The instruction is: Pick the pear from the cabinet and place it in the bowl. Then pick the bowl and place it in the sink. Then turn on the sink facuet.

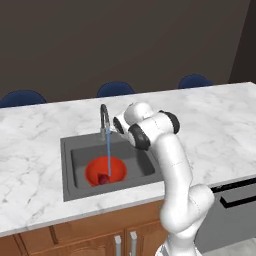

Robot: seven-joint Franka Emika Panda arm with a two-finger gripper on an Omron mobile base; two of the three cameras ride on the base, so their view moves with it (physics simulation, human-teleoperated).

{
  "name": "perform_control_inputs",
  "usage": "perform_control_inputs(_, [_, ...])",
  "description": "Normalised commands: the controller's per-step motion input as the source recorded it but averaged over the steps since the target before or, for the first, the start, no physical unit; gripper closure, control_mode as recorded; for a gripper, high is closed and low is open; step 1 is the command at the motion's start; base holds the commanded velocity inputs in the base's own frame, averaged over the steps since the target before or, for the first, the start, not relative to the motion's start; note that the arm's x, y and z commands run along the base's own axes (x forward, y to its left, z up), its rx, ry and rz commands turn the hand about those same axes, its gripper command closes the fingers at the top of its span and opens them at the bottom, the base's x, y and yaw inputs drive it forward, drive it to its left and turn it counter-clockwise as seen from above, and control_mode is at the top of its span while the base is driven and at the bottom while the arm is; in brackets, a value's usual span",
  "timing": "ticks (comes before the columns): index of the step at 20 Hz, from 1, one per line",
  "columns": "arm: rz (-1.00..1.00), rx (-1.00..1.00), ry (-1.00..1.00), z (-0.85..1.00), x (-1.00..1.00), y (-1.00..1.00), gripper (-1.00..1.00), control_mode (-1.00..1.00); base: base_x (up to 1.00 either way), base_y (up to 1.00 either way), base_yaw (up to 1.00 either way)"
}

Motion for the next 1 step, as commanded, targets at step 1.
perform_control_inputs(1, [0.29,0.24,0.05,-0.17,0.0,-0.61,1.0,-1.0,0.0,0.0,0.0])
